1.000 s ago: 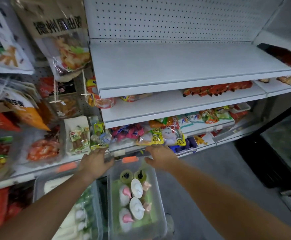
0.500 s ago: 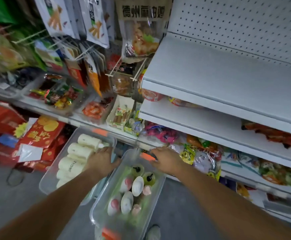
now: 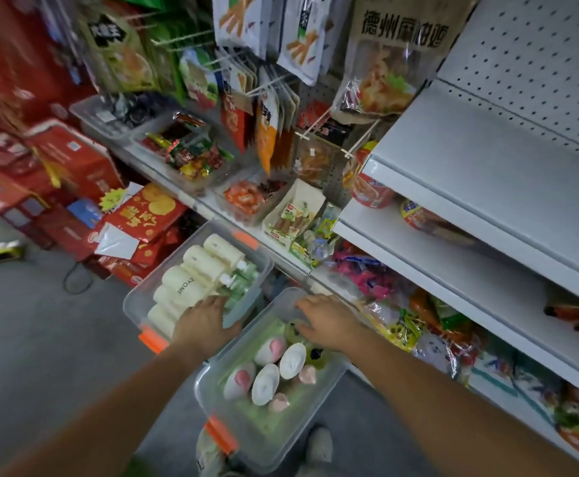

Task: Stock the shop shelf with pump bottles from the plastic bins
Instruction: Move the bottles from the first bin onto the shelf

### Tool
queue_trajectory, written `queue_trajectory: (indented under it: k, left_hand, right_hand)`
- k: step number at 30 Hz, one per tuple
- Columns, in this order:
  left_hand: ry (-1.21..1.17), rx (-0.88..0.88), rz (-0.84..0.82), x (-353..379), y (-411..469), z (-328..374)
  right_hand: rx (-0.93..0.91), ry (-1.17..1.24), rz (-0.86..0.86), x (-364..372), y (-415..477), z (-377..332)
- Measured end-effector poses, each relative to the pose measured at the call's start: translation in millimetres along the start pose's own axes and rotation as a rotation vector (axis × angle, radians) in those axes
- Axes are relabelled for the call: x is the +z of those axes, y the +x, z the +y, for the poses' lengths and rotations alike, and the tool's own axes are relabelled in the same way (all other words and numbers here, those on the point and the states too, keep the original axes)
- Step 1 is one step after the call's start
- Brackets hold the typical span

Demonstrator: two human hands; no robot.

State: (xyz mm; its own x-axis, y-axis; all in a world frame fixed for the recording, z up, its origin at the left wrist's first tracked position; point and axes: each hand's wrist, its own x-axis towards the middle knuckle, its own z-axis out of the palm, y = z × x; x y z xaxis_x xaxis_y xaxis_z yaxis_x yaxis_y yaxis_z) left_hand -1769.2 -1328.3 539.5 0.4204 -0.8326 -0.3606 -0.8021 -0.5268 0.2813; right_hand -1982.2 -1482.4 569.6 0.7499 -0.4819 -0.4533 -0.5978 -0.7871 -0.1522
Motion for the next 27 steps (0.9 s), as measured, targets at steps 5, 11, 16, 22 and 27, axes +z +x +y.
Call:
queue_trajectory:
  k: [5, 11, 16, 22, 27]
  left_hand:
    - [-0.034, -0.144, 0.026, 23.0, -25.9, -3.5]
    - [-0.129, -0.337, 0.048, 64.4, -67.4, 22.5]
    - [-0.26, -0.434, 0.052, 110.4, -94.4, 52.7]
    - [-0.33, -0.455, 0.049, 169.7, -104.7, 61.0]
    - [-0.341, -0.454, 0.067, 212.2, -85.4, 53.8]
  right_hand:
    - [-0.134, -0.026, -0.043, 9.4, 19.7, 9.8]
    - [-0.276, -0.032, -0.099, 29.5, 21.8, 34.2]
    - [-0.384, -0.115, -0.2, 57.5, 26.5, 57.4]
    - [-0.401, -0.06, -0.248, 102.8, 54.9, 66.8]
    - [-0.407, -0.034, -0.259, 136.2, 80.1, 75.5]
